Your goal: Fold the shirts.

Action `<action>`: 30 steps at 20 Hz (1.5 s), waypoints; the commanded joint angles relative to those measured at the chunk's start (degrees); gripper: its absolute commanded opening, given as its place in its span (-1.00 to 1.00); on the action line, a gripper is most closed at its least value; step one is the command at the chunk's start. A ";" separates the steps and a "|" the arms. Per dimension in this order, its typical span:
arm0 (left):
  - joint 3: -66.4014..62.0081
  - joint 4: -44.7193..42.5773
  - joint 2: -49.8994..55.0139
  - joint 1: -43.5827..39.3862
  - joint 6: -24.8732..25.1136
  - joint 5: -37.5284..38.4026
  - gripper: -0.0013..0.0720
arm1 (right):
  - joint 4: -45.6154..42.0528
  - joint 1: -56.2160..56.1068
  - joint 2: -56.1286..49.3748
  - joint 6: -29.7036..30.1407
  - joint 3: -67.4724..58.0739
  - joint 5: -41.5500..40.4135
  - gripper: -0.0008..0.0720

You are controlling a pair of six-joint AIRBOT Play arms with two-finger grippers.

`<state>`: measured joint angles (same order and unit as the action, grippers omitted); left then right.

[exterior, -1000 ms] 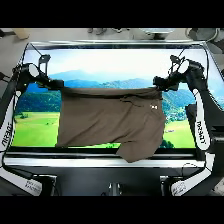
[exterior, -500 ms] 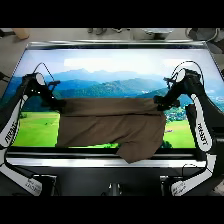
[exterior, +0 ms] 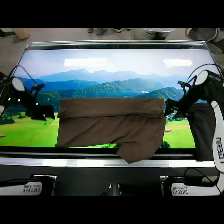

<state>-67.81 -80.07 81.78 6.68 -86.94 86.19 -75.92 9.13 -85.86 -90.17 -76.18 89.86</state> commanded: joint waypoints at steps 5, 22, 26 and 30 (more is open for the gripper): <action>34.42 6.19 -20.13 2.16 -0.02 -14.91 0.47 | 2.60 1.79 11.93 4.37 20.24 -7.26 0.20; 34.67 13.05 -15.15 2.05 1.70 -20.33 -0.89 | 8.72 1.77 20.85 6.03 41.13 -10.32 0.40; 34.67 13.09 -15.39 2.03 1.68 -20.24 -0.89 | 16.20 1.77 21.38 7.10 47.91 -21.03 0.37; 34.47 13.09 -16.13 2.05 2.82 -20.46 -0.89 | 19.93 1.79 21.40 7.93 49.79 -25.55 -0.93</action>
<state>-33.17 -67.16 66.11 8.69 -85.19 65.71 -59.70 10.94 -64.75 -82.87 -28.42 69.19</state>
